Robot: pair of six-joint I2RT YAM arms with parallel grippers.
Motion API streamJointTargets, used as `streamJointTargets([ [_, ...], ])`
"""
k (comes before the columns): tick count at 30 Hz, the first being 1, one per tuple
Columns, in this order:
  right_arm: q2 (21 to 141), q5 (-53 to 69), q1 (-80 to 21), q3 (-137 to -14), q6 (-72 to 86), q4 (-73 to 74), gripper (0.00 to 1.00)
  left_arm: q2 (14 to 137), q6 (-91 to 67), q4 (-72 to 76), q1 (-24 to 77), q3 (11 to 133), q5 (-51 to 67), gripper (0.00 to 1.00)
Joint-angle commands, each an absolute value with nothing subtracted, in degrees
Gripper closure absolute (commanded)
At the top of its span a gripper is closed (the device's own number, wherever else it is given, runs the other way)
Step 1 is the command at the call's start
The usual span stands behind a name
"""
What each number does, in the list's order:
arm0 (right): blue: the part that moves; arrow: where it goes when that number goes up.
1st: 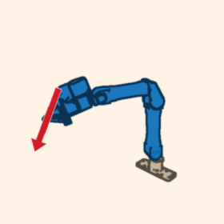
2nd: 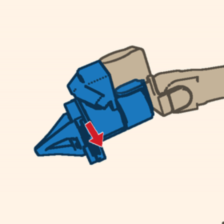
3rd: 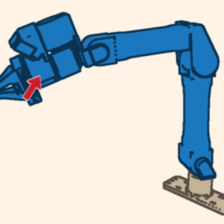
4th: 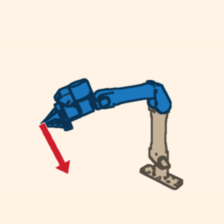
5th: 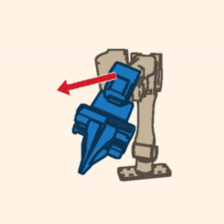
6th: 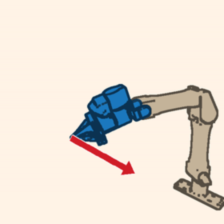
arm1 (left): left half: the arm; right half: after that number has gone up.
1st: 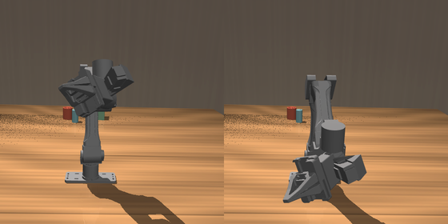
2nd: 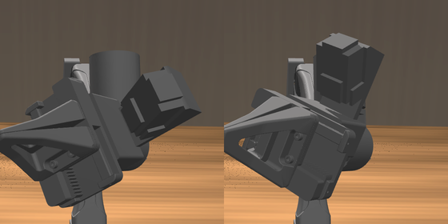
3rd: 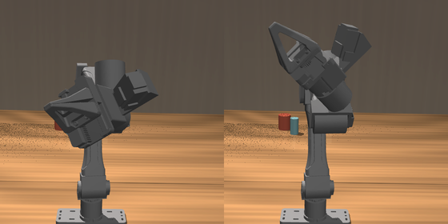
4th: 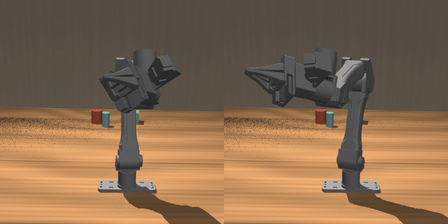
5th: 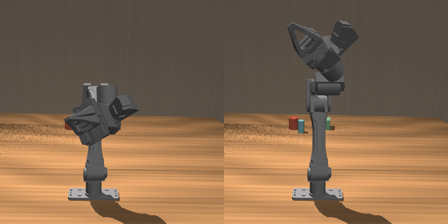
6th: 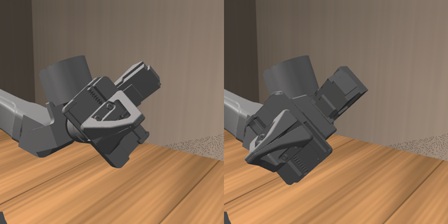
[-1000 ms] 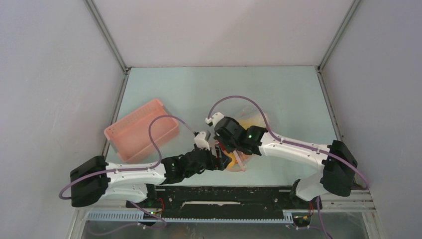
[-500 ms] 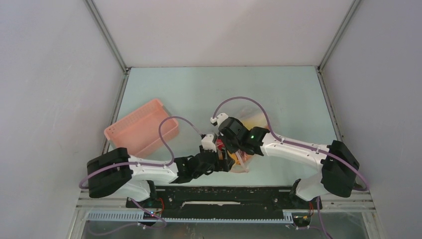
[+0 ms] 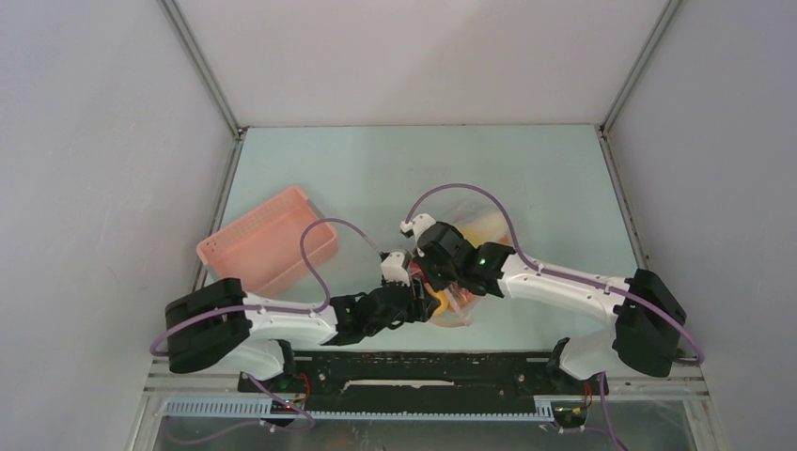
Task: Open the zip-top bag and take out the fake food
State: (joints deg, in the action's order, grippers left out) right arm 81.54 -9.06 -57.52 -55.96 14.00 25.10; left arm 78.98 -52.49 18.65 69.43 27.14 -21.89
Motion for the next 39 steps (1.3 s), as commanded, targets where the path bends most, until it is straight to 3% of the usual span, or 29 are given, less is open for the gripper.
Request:
streamJointTargets([
  [1, 79.1, -7.9, -57.2, -55.6, 15.2, 22.1, 1.0, 74.6, -51.7, 16.9, 69.3, 29.1, -23.2, 0.52],
  [4, 78.8, -8.0, -56.7, -55.2, 15.4, 22.1, 1.0, 72.1, -51.3, 15.2, 69.3, 29.1, -22.2, 0.58],
  [12, 77.4, -8.2, -55.3, -54.1, 15.8, 22.0, 1.0, 59.5, -46.9, 1.2, 69.3, 30.7, -16.4, 0.58],
  [20, 75.2, -7.9, -53.5, -51.8, 16.3, 22.0, 1.0, 41.0, -40.5, -19.3, 66.0, 33.8, -23.7, 0.55],
  [28, 74.6, -6.9, -52.8, -50.9, 16.9, 21.6, 1.0, 35.1, -28.3, -27.0, 41.8, 39.6, -17.6, 0.54],
  [39, 74.5, -5.9, -52.6, -50.9, 16.7, 21.1, 1.0, 48.0, -20.9, -26.3, 12.7, 49.3, -8.6, 0.52],
])
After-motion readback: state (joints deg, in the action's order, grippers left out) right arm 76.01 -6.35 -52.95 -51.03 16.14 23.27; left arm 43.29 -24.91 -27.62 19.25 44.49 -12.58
